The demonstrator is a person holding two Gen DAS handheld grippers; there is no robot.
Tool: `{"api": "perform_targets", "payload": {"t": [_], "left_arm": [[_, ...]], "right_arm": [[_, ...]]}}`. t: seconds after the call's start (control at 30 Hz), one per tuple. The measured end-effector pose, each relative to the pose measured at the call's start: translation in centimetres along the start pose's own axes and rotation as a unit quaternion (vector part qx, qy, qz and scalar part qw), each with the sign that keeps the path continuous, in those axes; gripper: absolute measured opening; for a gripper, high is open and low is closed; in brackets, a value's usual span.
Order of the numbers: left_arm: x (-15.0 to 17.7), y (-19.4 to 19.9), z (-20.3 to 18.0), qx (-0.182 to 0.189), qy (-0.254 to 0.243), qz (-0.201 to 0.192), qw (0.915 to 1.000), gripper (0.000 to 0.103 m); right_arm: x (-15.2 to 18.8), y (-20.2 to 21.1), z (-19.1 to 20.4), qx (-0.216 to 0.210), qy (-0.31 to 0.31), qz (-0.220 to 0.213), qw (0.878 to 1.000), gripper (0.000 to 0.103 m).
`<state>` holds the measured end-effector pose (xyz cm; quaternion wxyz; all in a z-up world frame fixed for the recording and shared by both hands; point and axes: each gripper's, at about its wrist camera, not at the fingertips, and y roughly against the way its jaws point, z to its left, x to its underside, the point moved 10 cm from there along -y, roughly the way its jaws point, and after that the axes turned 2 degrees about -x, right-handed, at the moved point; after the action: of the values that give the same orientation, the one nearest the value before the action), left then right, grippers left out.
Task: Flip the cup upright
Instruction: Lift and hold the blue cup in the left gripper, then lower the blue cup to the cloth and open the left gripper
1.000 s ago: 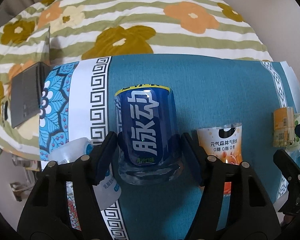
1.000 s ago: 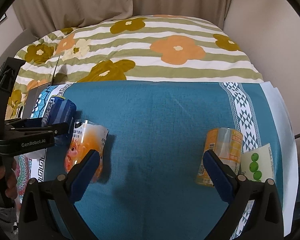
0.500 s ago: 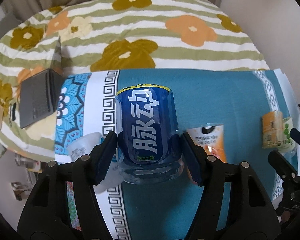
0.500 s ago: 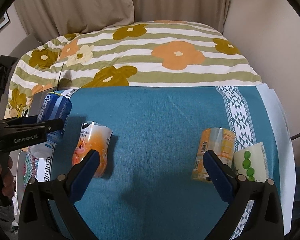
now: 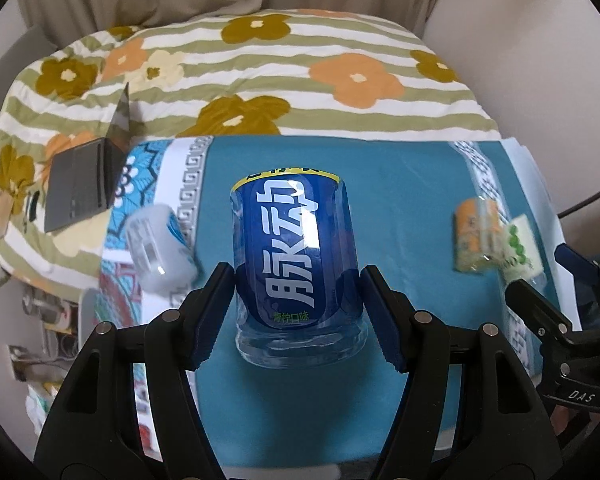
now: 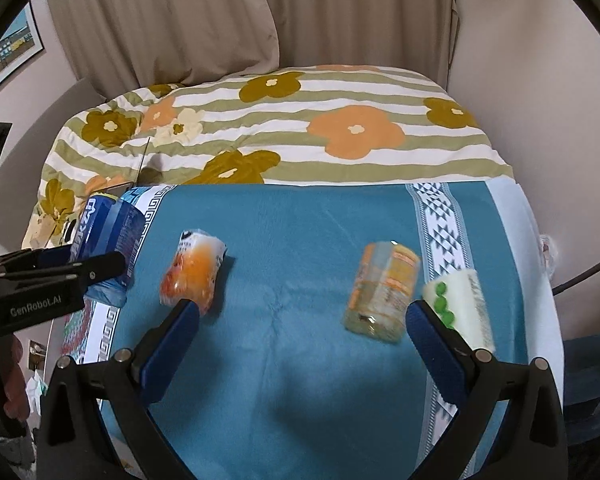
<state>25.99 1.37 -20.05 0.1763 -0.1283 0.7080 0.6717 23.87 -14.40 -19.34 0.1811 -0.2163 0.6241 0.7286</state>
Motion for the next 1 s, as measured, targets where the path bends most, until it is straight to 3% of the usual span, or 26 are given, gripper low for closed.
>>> {"api": "perform_targets", "payload": {"t": [0.23, 0.57, 0.77, 1.0], "left_arm": [[4.7, 0.2, -4.1, 0.007, 0.007, 0.013, 0.9999, 0.07], [10.1, -3.6, -9.0, 0.024, 0.007, 0.056, 0.9981, 0.07], [11.6, -6.1, -10.2, 0.027, 0.005, 0.073, 0.9969, 0.07], [11.2, -6.3, -10.9, 0.024, -0.008, 0.065, 0.9976, 0.07]], "right_arm": [[3.3, 2.1, -2.6, -0.004, 0.011, 0.0, 1.0, 0.103], [8.7, 1.6, -6.6, -0.003, 0.016, 0.034, 0.999, 0.103], [11.0, 0.0, -8.0, -0.005, 0.008, 0.053, 0.999, 0.103], [11.9, -0.6, -8.4, -0.011, 0.005, 0.06, 0.998, 0.103]]}}
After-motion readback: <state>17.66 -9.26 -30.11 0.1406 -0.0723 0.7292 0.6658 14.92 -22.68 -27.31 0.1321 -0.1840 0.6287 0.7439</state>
